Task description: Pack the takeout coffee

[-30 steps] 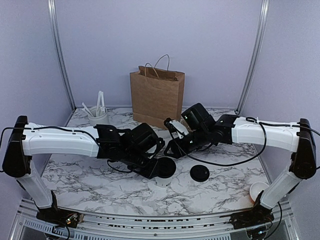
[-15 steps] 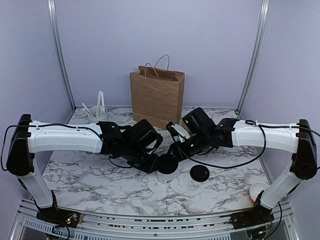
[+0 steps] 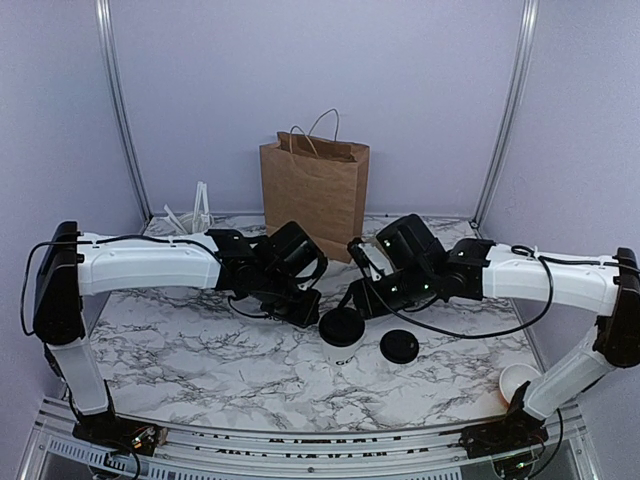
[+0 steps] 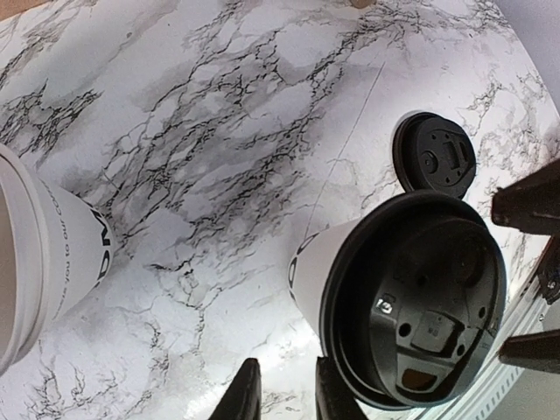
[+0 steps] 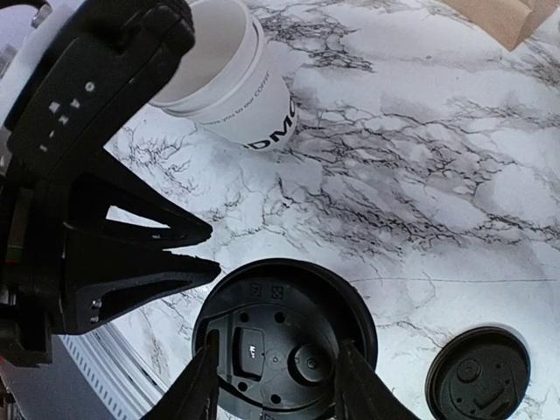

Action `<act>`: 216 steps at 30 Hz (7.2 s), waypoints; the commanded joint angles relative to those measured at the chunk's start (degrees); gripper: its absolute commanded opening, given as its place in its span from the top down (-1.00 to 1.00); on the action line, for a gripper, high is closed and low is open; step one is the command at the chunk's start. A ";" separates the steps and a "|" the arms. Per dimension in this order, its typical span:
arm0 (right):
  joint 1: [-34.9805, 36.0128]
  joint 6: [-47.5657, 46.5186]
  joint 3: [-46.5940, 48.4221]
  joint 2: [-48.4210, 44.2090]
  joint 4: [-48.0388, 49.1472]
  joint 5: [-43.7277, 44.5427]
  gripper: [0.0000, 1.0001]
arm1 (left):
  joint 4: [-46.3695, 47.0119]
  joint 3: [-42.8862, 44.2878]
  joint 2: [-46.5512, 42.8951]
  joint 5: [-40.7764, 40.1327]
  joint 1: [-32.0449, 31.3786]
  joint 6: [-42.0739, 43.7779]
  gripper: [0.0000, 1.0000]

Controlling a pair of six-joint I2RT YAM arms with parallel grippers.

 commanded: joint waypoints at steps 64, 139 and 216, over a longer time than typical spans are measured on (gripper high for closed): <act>-9.21 1.71 -12.65 -1.95 10.43 -12.14 0.37 | 9.79 -6.89 -2.57 11.86 -0.56 -8.79 0.55; -1.43 10.67 -11.40 -10.05 1.67 4.76 0.37 | -2.68 1.78 0.87 3.35 1.50 -1.96 0.56; -6.01 5.35 -15.78 -1.83 12.31 -10.32 0.31 | 2.90 -7.90 -2.92 5.45 -2.26 -6.12 0.49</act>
